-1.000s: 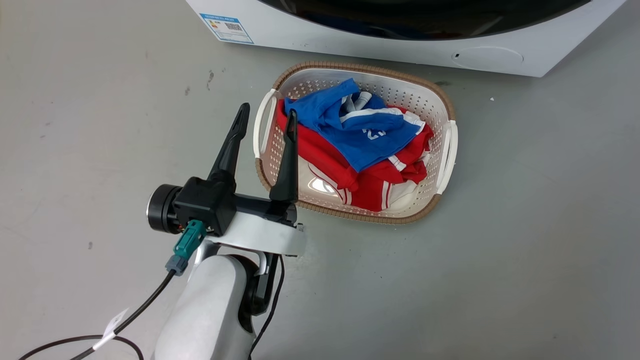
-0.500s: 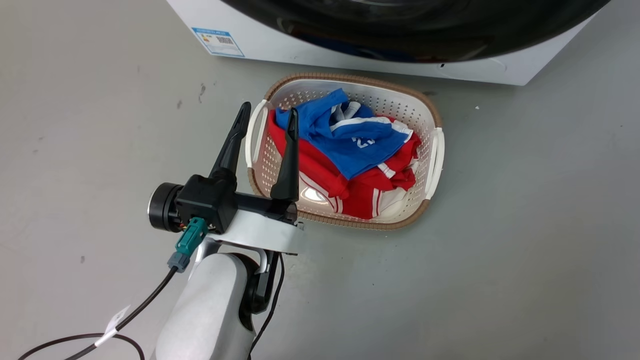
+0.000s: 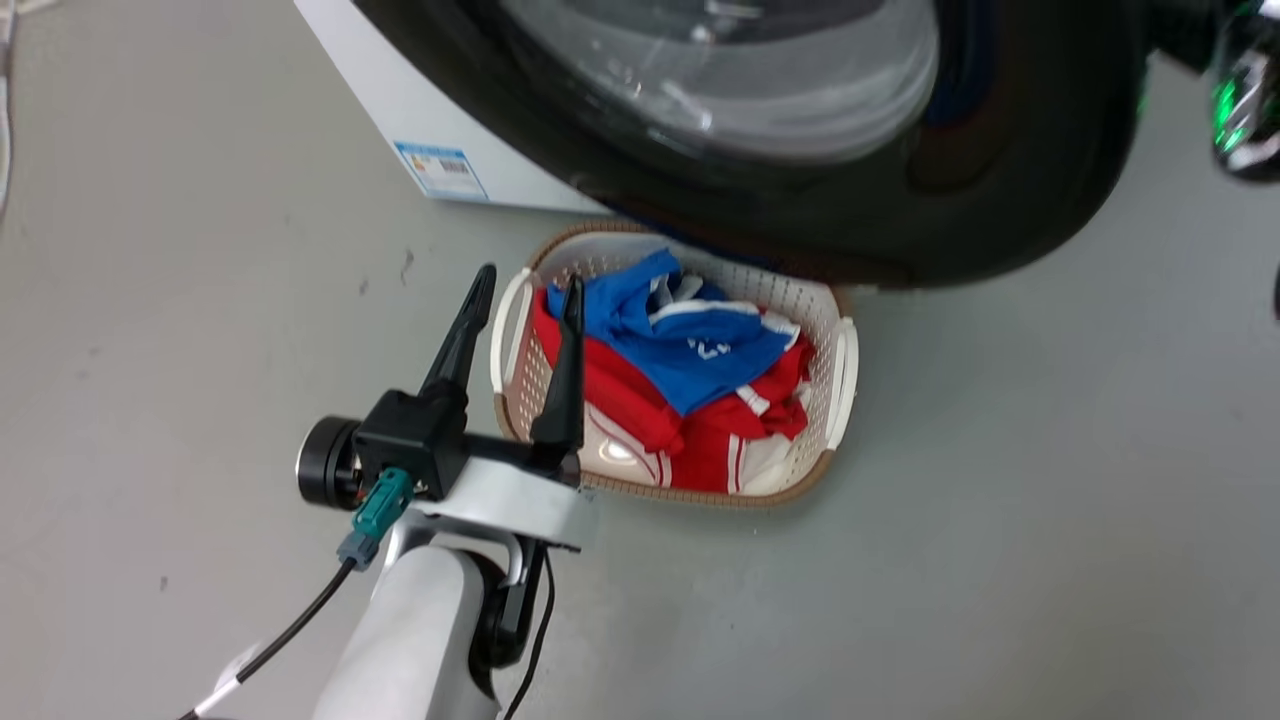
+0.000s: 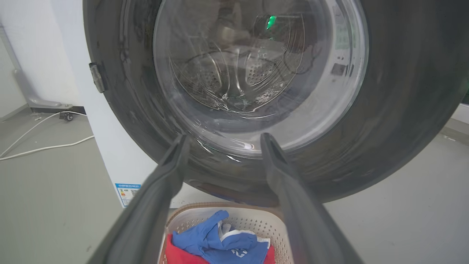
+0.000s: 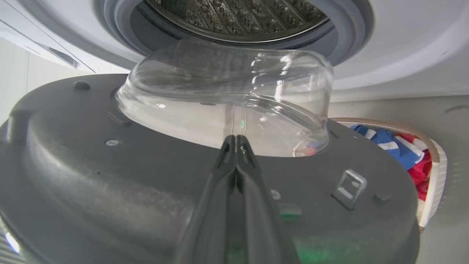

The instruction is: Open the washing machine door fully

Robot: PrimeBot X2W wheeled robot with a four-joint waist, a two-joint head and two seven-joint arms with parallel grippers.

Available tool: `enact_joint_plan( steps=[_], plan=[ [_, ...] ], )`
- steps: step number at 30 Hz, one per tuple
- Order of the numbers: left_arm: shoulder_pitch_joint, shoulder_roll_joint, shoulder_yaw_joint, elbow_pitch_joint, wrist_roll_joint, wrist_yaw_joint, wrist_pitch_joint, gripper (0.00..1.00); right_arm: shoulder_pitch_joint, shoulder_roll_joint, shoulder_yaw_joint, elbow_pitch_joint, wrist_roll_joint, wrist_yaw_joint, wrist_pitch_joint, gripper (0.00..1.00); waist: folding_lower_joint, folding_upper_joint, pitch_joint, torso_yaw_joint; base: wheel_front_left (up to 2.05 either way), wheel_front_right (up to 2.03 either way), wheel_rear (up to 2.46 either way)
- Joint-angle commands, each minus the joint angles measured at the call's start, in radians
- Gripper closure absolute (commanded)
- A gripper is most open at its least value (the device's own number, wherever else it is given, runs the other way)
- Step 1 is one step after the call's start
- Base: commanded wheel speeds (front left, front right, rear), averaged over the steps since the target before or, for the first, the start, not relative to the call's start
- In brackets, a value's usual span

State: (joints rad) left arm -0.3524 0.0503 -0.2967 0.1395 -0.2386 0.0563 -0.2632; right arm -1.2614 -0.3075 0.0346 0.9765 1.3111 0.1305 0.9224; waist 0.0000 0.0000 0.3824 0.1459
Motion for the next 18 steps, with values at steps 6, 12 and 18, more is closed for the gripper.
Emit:
enact_joint_plan(
  steps=[6,12,18],
  plan=[
    [0.069,0.0,0.026,0.023,0.016,-0.021,-0.002,0.0,0.163,0.047,0.006,-0.096,0.02,0.0,0.055,1.0,0.0,0.0,-0.112,0.0,0.0,0.0,0.0],
    [0.137,0.0,0.051,0.046,0.035,-0.045,-0.002,0.0,0.334,0.092,0.005,-0.212,0.039,0.0,0.091,1.0,0.0,0.0,-0.198,0.006,0.0,0.0,0.0],
    [0.188,0.0,0.063,0.058,0.042,-0.062,-0.002,0.0,0.484,0.138,0.002,-0.324,0.04,0.0,0.114,1.0,0.0,0.0,-0.246,0.017,0.0,0.0,0.0]
  ],
)
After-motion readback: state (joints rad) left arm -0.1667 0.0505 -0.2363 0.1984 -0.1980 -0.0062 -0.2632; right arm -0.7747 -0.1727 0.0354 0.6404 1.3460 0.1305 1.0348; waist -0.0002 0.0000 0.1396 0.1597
